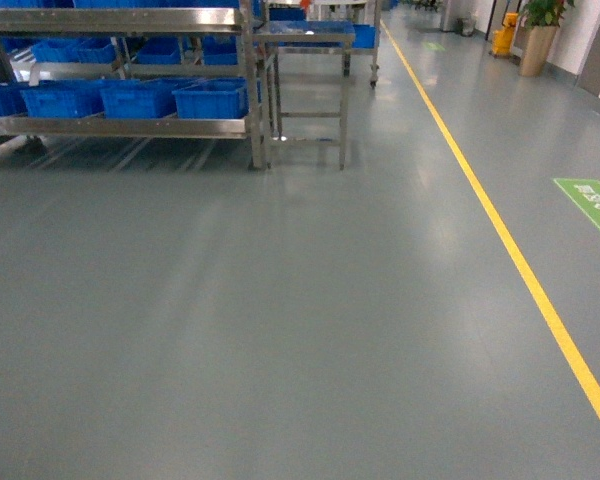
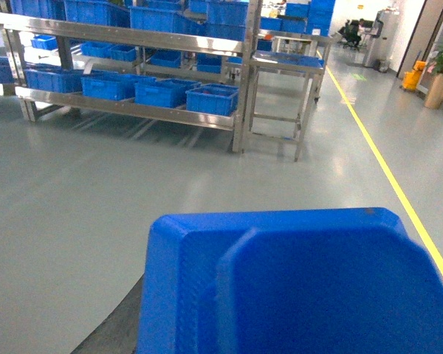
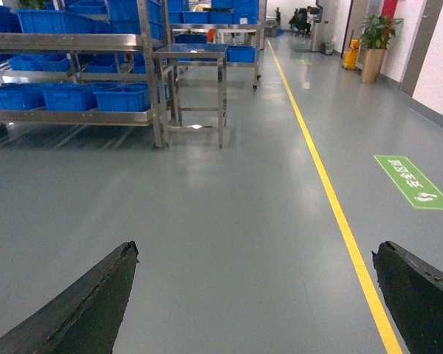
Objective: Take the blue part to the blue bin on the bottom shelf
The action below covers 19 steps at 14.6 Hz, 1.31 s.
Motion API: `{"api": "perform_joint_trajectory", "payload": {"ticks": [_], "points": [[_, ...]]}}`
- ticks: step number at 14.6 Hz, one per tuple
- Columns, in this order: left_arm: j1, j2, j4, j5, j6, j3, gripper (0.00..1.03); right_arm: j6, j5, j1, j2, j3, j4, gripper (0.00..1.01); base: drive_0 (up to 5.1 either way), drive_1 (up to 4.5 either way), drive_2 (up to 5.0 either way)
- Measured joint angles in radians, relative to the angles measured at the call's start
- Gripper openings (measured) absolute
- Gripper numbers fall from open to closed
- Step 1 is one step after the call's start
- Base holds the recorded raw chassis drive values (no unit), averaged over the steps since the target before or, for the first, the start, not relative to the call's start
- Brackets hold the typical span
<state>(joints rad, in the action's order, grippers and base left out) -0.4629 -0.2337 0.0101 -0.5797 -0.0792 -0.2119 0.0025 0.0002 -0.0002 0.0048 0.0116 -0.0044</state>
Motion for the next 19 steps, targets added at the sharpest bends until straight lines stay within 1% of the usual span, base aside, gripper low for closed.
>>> {"api": "perform_joint_trajectory", "payload": {"ticks": [19], "points": [[0.0, -0.002, -0.003, -0.001, 0.0, 0.0, 0.44, 0.0, 0.0, 0.0, 0.0, 0.0, -0.001, 0.98, 0.0, 4.31, -4.4]]}}
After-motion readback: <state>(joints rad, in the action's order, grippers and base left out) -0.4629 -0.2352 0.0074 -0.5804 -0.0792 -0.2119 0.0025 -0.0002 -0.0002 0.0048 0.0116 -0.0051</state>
